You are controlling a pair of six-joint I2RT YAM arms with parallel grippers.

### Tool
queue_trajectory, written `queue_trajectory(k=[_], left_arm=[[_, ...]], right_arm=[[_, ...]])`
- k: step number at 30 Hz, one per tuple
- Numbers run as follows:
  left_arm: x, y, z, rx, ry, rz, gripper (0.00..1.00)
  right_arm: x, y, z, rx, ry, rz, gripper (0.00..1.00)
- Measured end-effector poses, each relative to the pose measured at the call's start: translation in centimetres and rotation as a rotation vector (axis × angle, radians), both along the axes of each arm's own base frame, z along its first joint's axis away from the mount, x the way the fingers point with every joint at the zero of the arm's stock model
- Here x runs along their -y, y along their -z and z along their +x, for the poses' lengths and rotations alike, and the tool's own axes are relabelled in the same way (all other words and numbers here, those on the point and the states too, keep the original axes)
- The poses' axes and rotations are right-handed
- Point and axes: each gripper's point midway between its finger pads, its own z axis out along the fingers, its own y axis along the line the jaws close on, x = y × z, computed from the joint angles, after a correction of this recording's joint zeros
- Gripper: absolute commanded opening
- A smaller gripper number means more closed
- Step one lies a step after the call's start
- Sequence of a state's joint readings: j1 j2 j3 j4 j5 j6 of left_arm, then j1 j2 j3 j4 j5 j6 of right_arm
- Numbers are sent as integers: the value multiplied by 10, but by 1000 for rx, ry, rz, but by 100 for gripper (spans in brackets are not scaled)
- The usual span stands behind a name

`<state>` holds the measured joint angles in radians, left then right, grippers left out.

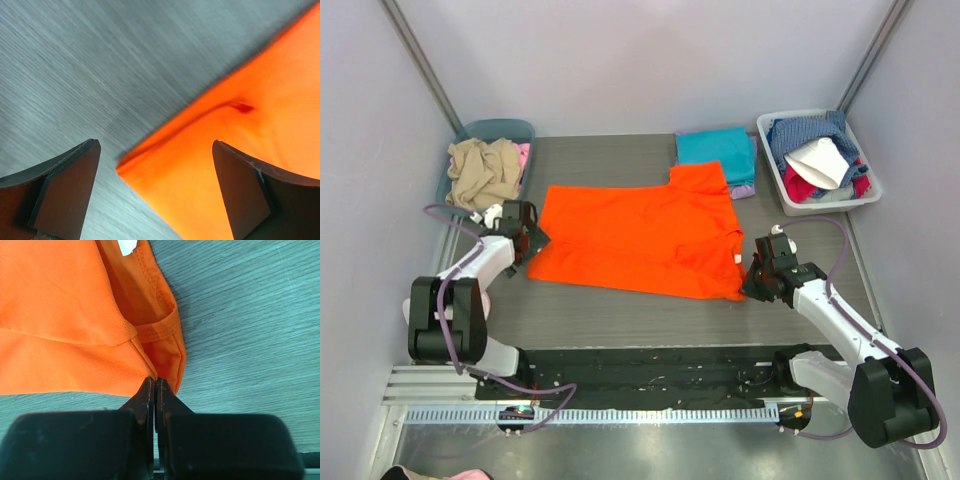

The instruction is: Fold and stack the t-shirts

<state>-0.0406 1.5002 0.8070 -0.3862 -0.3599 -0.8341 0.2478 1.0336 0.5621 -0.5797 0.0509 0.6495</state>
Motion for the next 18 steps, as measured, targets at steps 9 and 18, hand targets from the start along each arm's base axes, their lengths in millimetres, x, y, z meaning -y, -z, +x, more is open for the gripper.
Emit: queue_trajectory(k=[9,18], left_arm=[[22,-84,43,263,50,-108,98],[76,-27,34,162,144,-224,97]], right_arm=[[0,0,0,0,0,0,1],[0,0,0,0,-1,0,1]])
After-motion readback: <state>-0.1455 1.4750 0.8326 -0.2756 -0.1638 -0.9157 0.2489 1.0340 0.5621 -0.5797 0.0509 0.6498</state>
